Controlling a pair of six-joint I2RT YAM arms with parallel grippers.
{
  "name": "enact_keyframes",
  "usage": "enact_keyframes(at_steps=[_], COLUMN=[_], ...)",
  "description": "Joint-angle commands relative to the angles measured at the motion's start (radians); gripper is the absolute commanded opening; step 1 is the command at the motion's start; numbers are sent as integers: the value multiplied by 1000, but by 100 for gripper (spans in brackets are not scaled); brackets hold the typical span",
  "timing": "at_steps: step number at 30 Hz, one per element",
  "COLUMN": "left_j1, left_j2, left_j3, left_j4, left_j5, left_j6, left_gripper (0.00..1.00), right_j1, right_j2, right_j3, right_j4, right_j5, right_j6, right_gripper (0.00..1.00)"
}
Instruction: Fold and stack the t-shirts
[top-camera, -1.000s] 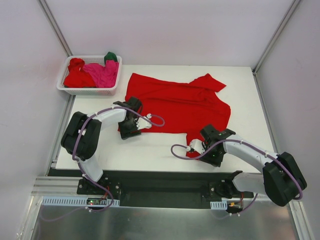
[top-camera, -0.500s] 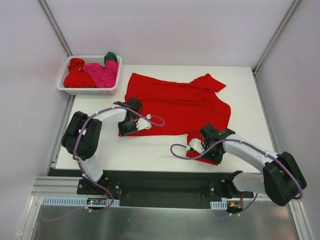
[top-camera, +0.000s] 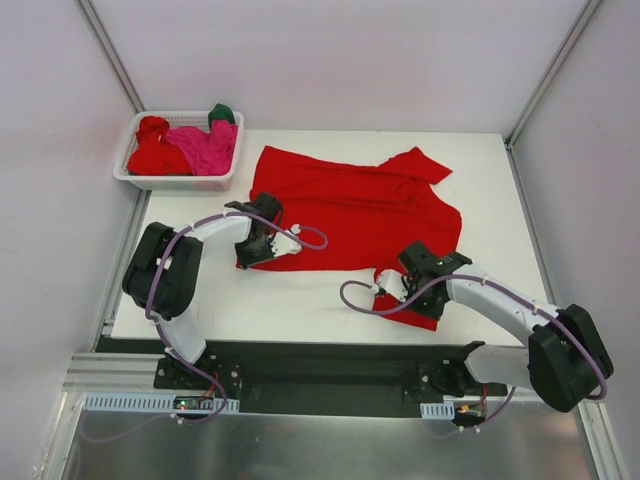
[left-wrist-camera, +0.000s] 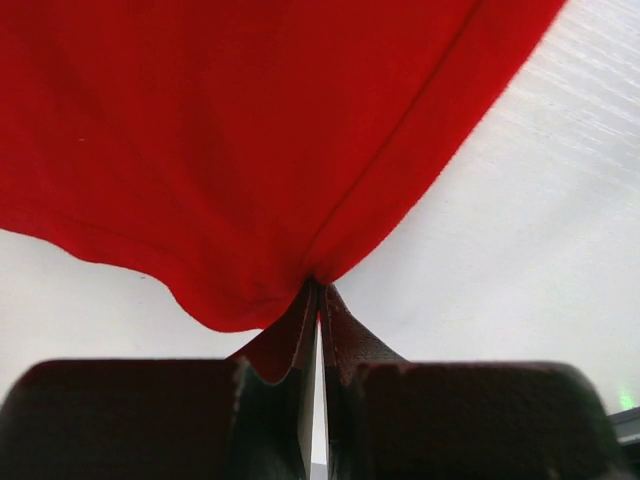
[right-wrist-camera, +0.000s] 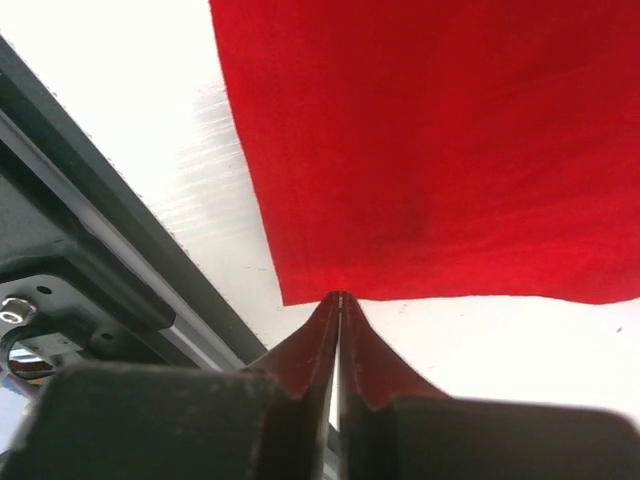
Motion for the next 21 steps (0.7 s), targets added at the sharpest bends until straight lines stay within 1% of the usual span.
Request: enact_keyframes(at_steps=[1,2,4,5,7,9,10,12,13,14,16,18,19,21], left_j1=[8,6,6,6,8,6,8,8,6,8,6,6,8,8], left_j2=[-6,-6,-10,-18,-22,-22,-21,-16,-15,-12,-4,-2,-4,-2], left_j3=[18,7,-2,-13,-19,-30,-31,-34,-34,-34,-33,-33,-34,-36], left_j4=[1,1,3,3,3,4,6,7,9,9,12,12,12,10], left_j5=[-27,-28,-27,-25,-24,-25,-27,-30,-30,-31,-34,-33,-31,-30], left_j6=[3,4,3,3,0,0,0,0,-2,-3,-5,-5,-6,-6], left_gripper=[2,14,23,34,45,53,55,56,56,56,53,46,36,25], right_j1=[9,9,9,7,7,9,7,7,7,7,7,7,9,9], right_j2=[-9,-12,-21,-27,-30,-38,-38,-38,-36,-36,-33,-30,-27,-21], right_j3=[25,16,13,10,2,-10,-15,-24,-24,-24,-29,-33,-36,-41], right_j4=[-48,-44,-44,-48,-56,-57,-56,-51,-50,-50,-50,-45,-44,-36], right_j5=[2,0,2,2,2,2,0,2,-35,-38,-60,-73,-76,-75], right_j6=[-2,-5,-10,-8,-7,-8,-11,-11,-11,-13,-17,-19,-21,-22], right_gripper=[14,32,40,52,63,69,71,72,71,70,68,68,68,68])
